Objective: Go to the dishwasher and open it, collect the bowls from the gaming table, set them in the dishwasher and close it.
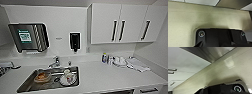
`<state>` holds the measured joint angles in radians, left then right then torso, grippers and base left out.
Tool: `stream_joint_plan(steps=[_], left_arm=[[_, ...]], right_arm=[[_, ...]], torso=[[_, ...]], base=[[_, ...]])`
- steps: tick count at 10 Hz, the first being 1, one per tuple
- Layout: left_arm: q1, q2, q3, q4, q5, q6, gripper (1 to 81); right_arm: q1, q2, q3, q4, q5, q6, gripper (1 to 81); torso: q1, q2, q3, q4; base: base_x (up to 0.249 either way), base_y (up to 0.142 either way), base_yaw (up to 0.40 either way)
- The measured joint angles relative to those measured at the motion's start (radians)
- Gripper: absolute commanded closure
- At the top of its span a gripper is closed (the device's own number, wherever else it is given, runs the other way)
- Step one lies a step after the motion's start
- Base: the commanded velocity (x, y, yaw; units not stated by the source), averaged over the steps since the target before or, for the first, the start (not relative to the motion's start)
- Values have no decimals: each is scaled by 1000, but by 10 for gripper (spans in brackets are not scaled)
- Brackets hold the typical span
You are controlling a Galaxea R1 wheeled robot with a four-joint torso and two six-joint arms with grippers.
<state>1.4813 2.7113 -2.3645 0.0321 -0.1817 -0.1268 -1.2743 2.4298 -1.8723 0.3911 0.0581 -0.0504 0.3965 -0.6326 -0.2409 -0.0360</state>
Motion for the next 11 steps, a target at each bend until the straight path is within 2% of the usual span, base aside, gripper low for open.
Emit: stream_joint_plan(steps=[3, 7, 8, 11], left_arm=[[10, -4, 0, -2, 1, 0, 10], [10, -22, 46, -3, -1, 0, 10], [10, -37, 62, -3, 0, 0, 10], [12, -48, 60, -3, -3, 0, 10]], right_arm=[[30, -64, 84, 21, 0, 1, 10], [36, -101, 100, 34, 0, 16, 10], [37, -106, 105, 35, 0, 20, 10], [71, -127, 150, 36, -2, 76, 10]], torso=[[65, -103, -16, 0], [149, -236, -139, 0], [165, -262, -158, 0], [225, -356, -173, 0]], base=[[0, 0, 0], [0, 0, 0], [0, 0, 0], [0, 0, 0]])
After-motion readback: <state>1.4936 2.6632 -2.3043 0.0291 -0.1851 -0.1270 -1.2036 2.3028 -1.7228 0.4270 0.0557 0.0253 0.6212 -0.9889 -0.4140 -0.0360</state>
